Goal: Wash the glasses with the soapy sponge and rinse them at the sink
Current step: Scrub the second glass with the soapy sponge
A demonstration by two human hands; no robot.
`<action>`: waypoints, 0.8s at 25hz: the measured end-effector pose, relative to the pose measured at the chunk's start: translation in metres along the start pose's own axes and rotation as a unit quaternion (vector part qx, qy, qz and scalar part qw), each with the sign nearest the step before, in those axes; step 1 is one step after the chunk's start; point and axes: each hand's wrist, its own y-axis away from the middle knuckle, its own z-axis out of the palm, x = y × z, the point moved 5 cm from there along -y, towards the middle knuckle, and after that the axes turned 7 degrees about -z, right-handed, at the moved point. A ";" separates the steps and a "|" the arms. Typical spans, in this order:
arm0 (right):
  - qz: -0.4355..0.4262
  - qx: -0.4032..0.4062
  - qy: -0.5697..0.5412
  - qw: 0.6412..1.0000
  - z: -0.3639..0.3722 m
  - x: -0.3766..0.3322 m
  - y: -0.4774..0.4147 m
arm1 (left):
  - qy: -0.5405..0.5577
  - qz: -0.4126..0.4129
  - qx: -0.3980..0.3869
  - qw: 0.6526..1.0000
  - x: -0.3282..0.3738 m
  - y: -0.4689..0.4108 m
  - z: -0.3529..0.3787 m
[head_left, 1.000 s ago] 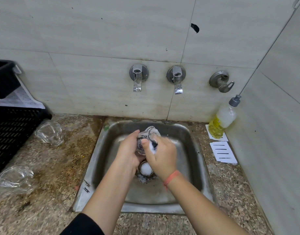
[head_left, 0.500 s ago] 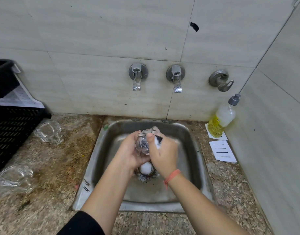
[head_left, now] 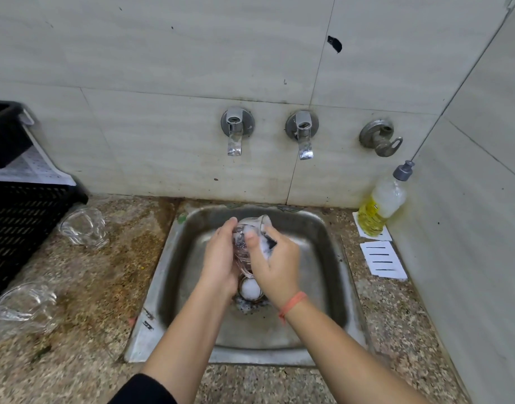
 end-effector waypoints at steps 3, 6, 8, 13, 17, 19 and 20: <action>0.452 -0.053 -0.329 0.827 0.027 0.040 0.000 | -0.167 0.299 0.069 0.937 0.020 0.010 -0.008; 0.398 -0.052 -0.230 0.887 0.021 0.039 0.000 | -0.161 0.224 0.062 0.959 0.013 -0.001 -0.012; 0.134 -0.030 -0.022 0.990 0.004 0.010 -0.005 | -0.016 0.035 0.066 0.997 -0.001 -0.014 -0.014; 0.471 -0.012 -0.385 0.793 0.026 0.034 0.008 | -0.219 0.289 0.094 0.927 0.022 0.005 -0.001; 0.357 -0.029 -0.197 0.913 0.009 0.029 -0.001 | -0.106 0.199 0.078 0.971 0.010 -0.010 -0.011; 0.105 -0.003 0.022 0.994 -0.002 0.008 -0.002 | 0.007 0.016 0.093 0.996 -0.007 -0.020 -0.014; 0.069 0.008 0.035 0.997 0.000 0.005 0.002 | -0.009 0.006 0.117 0.993 -0.008 -0.017 -0.016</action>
